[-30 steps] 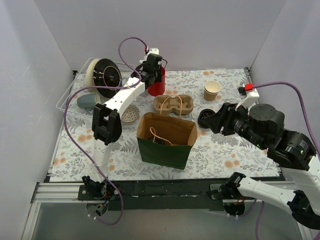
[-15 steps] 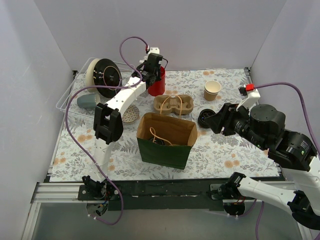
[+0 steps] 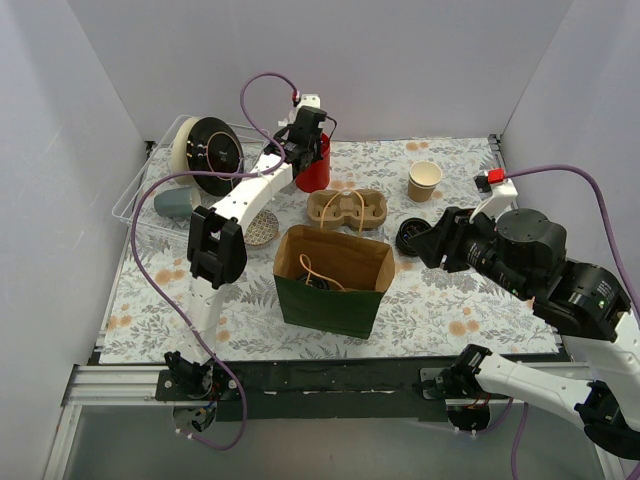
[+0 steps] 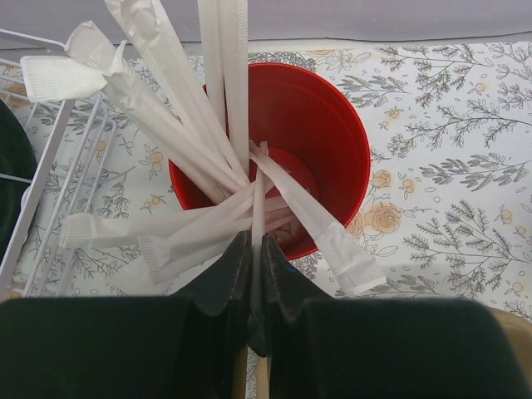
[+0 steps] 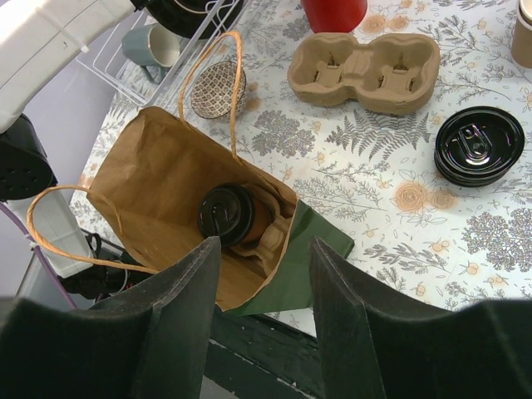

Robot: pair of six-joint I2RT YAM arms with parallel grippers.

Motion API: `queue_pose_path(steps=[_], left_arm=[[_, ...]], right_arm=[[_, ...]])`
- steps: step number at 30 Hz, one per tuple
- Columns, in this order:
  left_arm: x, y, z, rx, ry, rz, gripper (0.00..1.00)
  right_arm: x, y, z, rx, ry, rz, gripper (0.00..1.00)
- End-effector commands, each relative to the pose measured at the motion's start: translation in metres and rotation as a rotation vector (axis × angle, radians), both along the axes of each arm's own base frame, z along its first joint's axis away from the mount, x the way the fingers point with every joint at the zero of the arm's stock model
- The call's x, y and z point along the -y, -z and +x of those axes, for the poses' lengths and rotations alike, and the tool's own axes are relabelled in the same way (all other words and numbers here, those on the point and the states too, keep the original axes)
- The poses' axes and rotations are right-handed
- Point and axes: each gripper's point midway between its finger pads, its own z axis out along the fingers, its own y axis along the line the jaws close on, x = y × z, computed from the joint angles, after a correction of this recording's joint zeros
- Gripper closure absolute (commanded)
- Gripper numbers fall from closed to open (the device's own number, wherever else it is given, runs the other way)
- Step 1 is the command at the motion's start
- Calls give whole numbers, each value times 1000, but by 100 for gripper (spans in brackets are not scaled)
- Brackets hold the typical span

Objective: Pack the takeout coffee

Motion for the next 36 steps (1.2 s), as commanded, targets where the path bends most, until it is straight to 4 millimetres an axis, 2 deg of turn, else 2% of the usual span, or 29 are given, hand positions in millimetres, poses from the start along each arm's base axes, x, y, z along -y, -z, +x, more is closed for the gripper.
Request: queue_pose_path(steps=[1, 6, 17, 21, 30, 36], left_arm=[[-9, -63, -5, 105, -19, -33, 100], [-14, -70, -8, 116, -27, -25, 100], [-16, -103, -16, 167, -26, -45, 100], [-18, -125, -24, 198, -30, -74, 100], [-22, -121, -29, 185, -27, -52, 100], [-18, -132, -35, 185, -3, -74, 100]], right_arm=[[-4, -7, 4, 27, 2, 33, 46], [-5, -7, 4, 26, -1, 39, 46], [-5, -9, 2, 27, -5, 55, 46], [-4, -15, 1, 38, -14, 49, 46], [0, -15, -3, 37, -4, 71, 46], [6, -16, -6, 34, 8, 82, 46]])
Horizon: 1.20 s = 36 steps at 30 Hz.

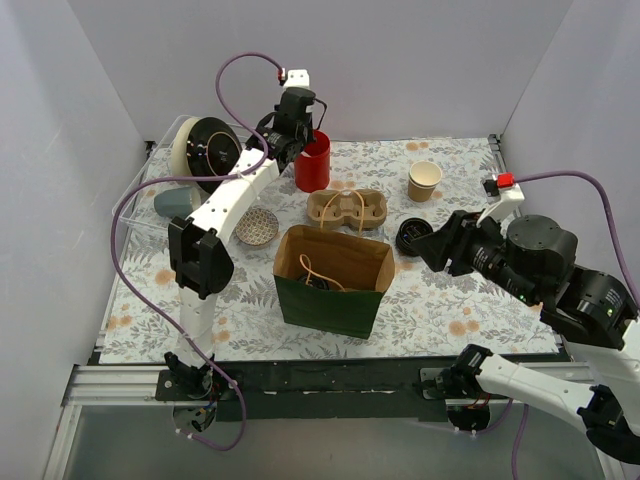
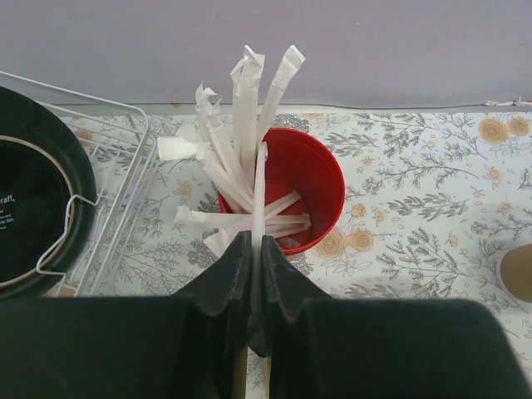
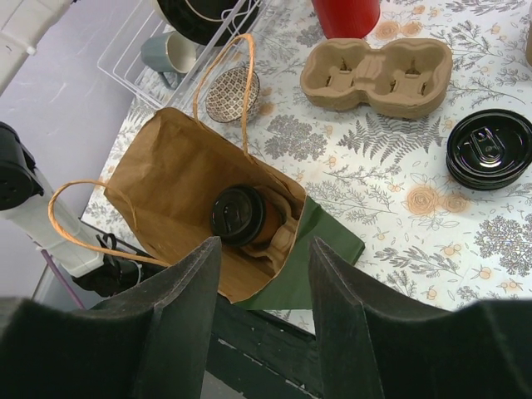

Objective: Pack the takeout coffee

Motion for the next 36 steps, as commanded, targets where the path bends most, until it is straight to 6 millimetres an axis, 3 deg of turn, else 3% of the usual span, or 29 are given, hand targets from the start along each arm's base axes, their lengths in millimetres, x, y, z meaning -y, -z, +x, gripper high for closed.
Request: queue_pose_path(steps=[1, 7, 11, 18, 19, 22, 23, 25, 26, 28, 30, 33, 36], left_arm=[[-2, -43, -16, 56, 19, -40, 100], [4, -57, -38, 52, 59, -61, 100], [6, -82, -53, 87, 74, -104, 100], [-1, -154, -80, 198, 96, -233, 100], [-5, -175, -92, 230, 106, -271, 100], [-6, -205, -115, 261, 155, -363, 100], [-13, -226, -135, 291, 182, -404, 100], [-5, -247, -164, 300, 297, -482, 100], [-11, -264, -192, 315, 334, -559, 100], [-14, -276, -224, 310, 409, -623, 100], [-30, -288, -263, 310, 434, -703, 100], [-39, -284, -313, 231, 508, -785, 100], [-40, -261, -347, 128, 574, -805, 100]], right_arm=[[5, -13, 0, 25, 22, 41, 46], [5, -15, 0, 32, 17, 34, 46], [2, -16, 1, 35, 9, 38, 46], [-3, -30, 1, 57, -4, 85, 46], [-4, -32, 0, 57, -8, 92, 47], [-3, -32, -1, 49, 3, 123, 46], [-2, -32, -2, 49, 4, 128, 47], [2, -33, -3, 55, 20, 144, 46], [4, -34, -3, 56, 27, 147, 47], [12, -38, -4, 67, 52, 163, 46], [19, -38, -6, 69, 72, 169, 47], [26, -36, -10, 60, 91, 176, 47], [32, -34, -14, 52, 98, 177, 47]])
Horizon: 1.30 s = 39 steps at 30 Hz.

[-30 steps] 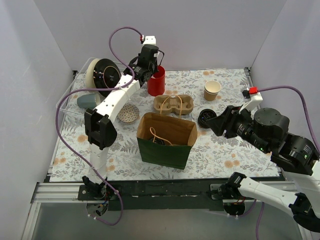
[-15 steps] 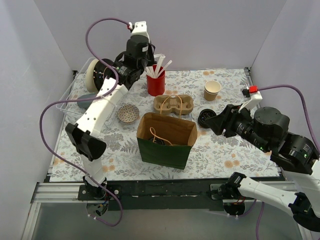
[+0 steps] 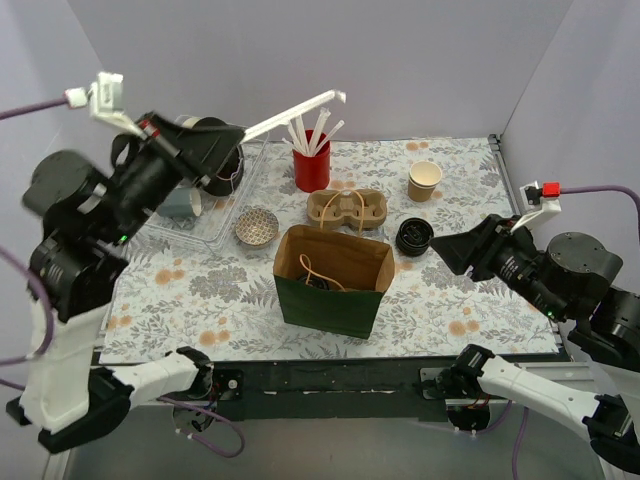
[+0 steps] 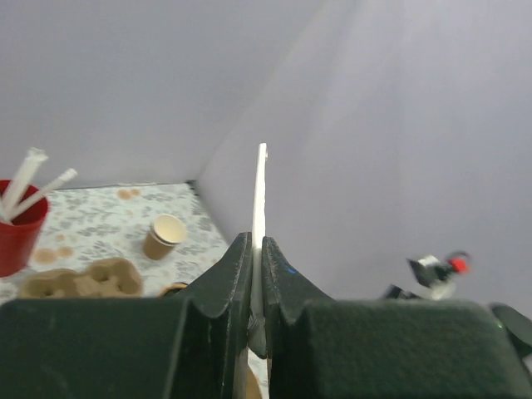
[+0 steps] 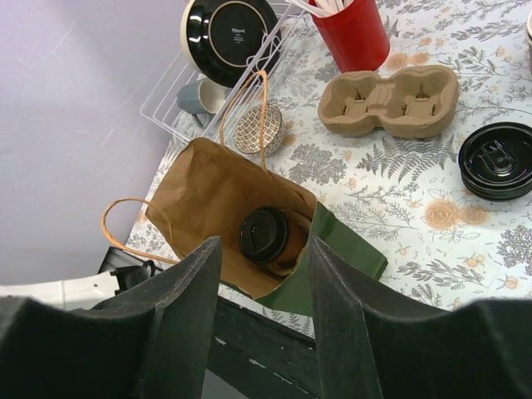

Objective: Pack the takeout coffee

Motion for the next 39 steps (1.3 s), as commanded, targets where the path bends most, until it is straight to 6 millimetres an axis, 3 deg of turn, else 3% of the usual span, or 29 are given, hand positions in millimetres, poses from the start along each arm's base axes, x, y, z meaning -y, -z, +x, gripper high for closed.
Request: queue_pose_path(steps=[1, 3, 8, 13, 18, 21, 28, 30, 32, 34, 38, 39], left_arm=[[13, 53, -49, -201, 208, 13, 100], [23, 78, -62, -267, 302, 48, 100], [35, 114, -93, -383, 474, 104, 100], [26, 141, -82, -455, 383, 171, 100], [36, 170, -62, -512, 378, 246, 100], [40, 194, -59, -563, 392, 276, 100], [50, 226, -55, -679, 436, 322, 100], [53, 222, -53, -659, 448, 319, 87], [54, 212, -49, -624, 445, 314, 67], [55, 199, -46, -586, 442, 311, 62], [56, 189, -36, -541, 429, 349, 41], [52, 189, -29, -531, 382, 362, 31]], right_arm=[[12, -5, -2, 1, 48, 29, 47], [14, -2, -3, -8, 49, 22, 47], [13, 1, -5, -27, 39, 17, 47], [11, -2, -6, -25, 29, 17, 47], [7, -4, -1, -15, 22, -16, 47], [7, -4, 0, -9, 20, -32, 47], [11, -1, 3, 0, 43, -54, 46], [12, -1, 4, 3, 44, -61, 46], [11, -1, 4, 3, 44, -63, 46], [10, 0, 4, -1, 41, -67, 46], [6, -3, 4, 9, 18, -69, 45], [5, -6, 4, 18, 13, -64, 43]])
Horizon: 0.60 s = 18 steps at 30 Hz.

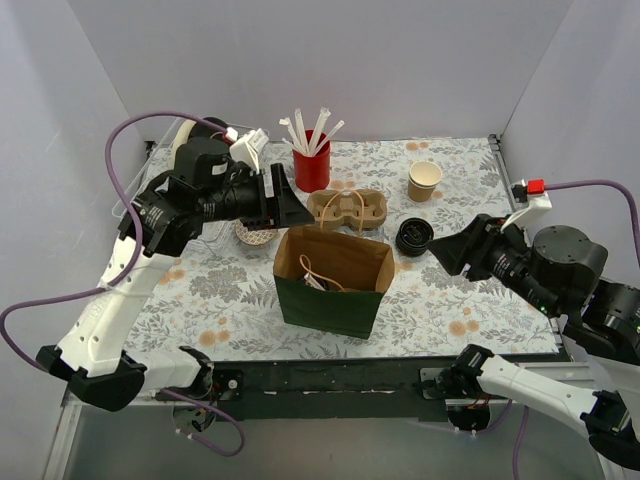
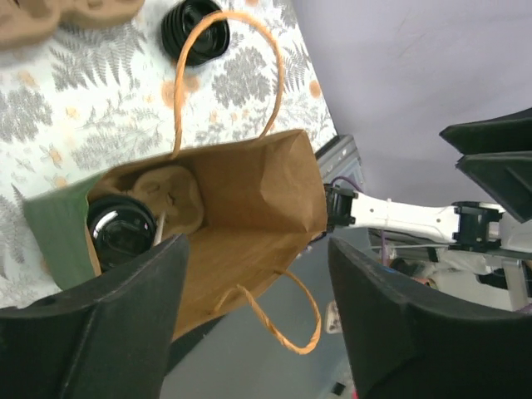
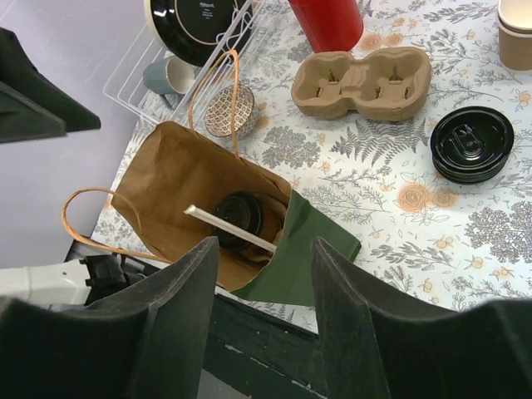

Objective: Pack the takeout coffee

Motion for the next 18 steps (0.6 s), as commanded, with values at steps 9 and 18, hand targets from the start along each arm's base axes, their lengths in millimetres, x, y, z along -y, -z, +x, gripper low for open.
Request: queue_pose_path(steps=[9, 18], left_arm=[[-47, -94, 30, 437, -304, -103, 2], [-66, -118, 3, 538, -349, -263, 2]], right_arm=[[-2, -68, 2, 167, -35, 83, 1], [-16, -100, -20, 310, -179, 232, 1]])
